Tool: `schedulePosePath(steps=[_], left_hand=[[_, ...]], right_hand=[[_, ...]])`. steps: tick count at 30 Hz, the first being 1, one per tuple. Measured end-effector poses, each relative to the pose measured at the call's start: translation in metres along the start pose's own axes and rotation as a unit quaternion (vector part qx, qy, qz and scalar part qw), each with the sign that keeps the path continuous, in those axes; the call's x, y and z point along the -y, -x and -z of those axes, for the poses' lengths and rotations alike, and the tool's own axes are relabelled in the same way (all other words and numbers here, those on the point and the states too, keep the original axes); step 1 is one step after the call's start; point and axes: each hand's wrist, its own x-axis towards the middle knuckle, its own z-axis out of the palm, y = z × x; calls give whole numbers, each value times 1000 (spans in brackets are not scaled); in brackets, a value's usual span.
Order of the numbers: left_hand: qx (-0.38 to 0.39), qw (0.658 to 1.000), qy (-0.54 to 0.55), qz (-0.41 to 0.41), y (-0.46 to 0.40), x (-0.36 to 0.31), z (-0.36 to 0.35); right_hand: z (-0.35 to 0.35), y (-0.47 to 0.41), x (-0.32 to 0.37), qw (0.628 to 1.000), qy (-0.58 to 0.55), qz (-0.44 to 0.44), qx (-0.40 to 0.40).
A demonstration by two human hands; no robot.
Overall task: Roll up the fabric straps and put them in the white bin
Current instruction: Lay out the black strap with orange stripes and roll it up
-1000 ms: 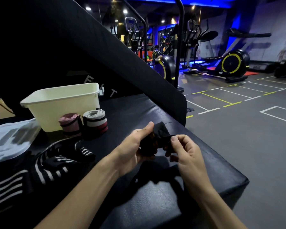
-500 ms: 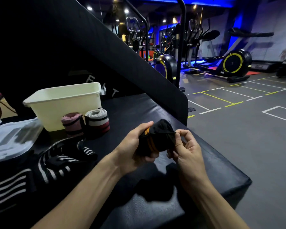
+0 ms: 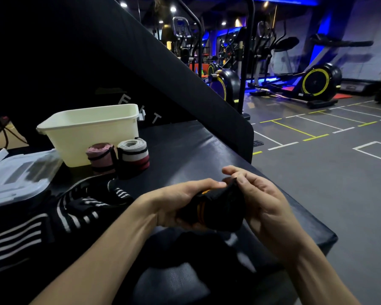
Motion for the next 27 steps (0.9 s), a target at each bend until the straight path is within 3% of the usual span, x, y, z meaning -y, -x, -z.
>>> schedulePosePath(steps=[7,14,18,21,24,27], left_hand=[[-3,998,-40,-41,-7,6,-8],[28,985,114,-127,-8,4,8],[20,978,141,-153,-7,3,11],[45,983,123,-130,-8,6,10],[54,989,105,-93,-4,4,0],[30,991,97,-86,-8,3,0]], right_hand=[[-7,-4,5,992,-15,-123,-23],[-5,-15,-6,995,41,-86,-12],[-7,-16,-12,992,93,-79,14],[-5,-16,-16,989,137,-51,7],[-1,-19,-21,981,184,-6,-60],[1,-22,-27,977,197,-24,-82]])
